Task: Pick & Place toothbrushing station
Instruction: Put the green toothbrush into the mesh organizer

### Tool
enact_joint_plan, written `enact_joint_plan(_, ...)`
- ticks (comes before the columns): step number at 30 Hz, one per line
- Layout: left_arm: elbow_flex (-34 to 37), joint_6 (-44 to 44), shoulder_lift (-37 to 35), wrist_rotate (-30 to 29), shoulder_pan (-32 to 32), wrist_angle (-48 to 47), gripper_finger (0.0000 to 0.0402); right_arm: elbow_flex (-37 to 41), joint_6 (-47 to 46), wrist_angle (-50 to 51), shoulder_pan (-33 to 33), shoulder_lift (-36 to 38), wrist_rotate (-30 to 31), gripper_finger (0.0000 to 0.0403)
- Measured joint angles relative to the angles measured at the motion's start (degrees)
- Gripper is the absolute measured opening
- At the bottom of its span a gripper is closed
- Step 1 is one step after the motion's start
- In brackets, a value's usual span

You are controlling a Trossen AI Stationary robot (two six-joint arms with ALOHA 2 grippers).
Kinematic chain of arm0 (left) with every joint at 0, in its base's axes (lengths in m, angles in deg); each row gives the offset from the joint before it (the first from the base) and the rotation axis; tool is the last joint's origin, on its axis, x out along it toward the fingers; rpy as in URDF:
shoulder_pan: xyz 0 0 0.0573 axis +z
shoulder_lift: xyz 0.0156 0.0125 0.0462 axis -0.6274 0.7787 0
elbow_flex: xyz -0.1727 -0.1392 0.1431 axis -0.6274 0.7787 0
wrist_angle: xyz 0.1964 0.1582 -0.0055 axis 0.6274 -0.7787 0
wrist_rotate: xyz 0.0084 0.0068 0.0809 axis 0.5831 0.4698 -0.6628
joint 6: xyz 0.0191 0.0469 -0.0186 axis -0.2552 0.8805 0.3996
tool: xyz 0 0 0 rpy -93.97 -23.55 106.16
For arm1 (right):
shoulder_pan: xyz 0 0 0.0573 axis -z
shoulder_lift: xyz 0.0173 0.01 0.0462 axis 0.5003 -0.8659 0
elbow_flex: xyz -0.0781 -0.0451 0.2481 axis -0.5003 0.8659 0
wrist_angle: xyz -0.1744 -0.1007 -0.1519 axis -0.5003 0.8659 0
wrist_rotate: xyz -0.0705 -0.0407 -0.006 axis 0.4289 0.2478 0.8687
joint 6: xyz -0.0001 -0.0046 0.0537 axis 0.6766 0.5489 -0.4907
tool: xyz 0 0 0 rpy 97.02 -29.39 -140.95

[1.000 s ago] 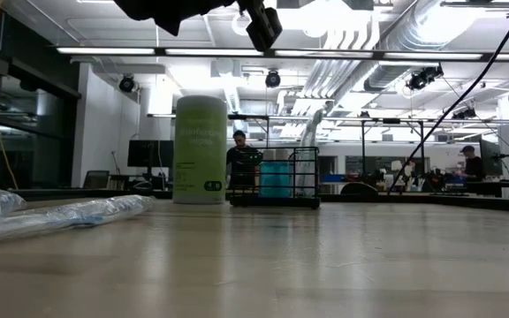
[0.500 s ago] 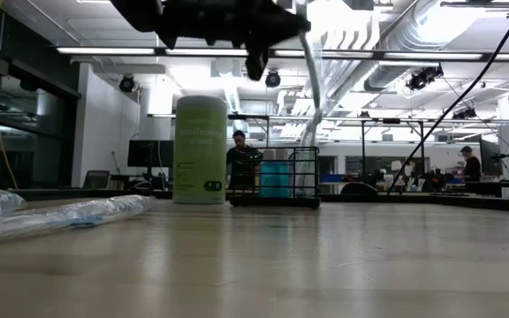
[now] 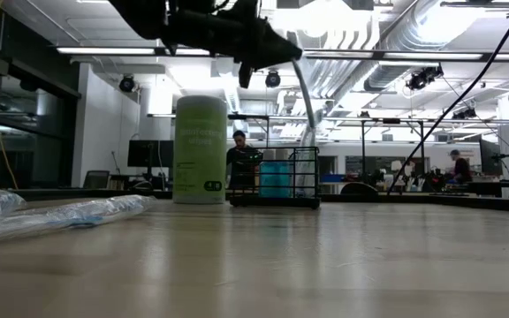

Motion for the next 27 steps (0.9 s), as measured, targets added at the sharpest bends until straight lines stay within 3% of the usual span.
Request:
enact_joint_plan(6, -1.4, -0.2, 0.0, -0.7, 3.8, -0.1, 0.001, 0.0, -3.7, 0.9, 0.0, 0.0, -0.3, 0.0133)
enact_joint_plan(21, -3.3, 1.1, 2.0, -13.4, 5.0, -1.2, 0.001, 0.0, -4.0, 1.7, 0.0, 0.0, -0.4, 0.0133)
enact_joint_plan(27, -4.4, 1.0, 5.8, -13.4, 4.9, 0.0, 0.001, 0.0, -4.0, 1.7, 0.0, 0.0, -0.3, 0.0133)
